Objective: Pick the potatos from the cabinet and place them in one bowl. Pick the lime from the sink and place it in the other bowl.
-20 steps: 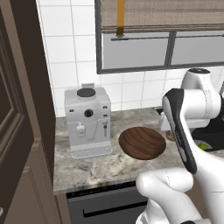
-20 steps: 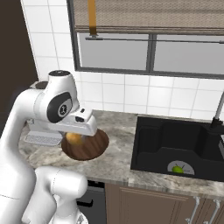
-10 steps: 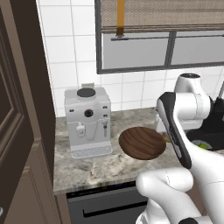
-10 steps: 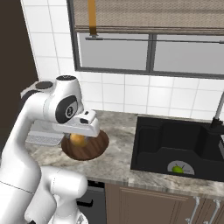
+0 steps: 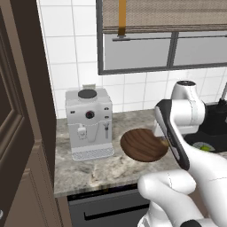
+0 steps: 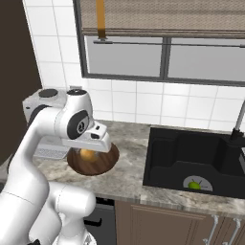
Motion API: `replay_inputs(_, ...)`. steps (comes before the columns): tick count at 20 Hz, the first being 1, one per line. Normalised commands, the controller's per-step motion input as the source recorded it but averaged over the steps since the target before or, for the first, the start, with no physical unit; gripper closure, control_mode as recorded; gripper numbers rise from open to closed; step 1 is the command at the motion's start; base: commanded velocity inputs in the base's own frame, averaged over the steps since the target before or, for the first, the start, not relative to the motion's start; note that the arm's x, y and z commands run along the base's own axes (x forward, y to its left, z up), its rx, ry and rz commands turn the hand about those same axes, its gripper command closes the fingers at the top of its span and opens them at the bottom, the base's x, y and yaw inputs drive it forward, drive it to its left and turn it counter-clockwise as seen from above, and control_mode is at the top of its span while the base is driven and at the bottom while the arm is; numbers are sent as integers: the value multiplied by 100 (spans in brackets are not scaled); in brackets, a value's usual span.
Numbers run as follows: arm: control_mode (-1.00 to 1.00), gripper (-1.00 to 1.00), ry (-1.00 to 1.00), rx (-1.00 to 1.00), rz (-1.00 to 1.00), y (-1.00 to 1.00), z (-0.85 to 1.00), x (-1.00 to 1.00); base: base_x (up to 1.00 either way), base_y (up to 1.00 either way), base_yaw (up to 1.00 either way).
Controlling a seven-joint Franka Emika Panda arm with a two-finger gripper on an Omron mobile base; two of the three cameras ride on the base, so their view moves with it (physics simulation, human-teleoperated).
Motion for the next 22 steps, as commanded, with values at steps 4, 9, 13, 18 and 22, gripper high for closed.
replay_inputs(4, -100, 100, 0, 0, 0, 9, -21, 30, 0, 0, 0)
replay_inputs(9, -100, 100, 0, 0, 0, 6, -15, 27, 0, 0, 0)
replay_inputs(13, -100, 100, 0, 0, 0, 4, -19, 26, 0, 0, 0)
replay_inputs(18, -100, 100, 0, 0, 1, 15, -23, 21, 0, 0, 0)
replay_inputs(22, -100, 100, 0, 0, 1, 21, -26, 18, 0, 0, 0)
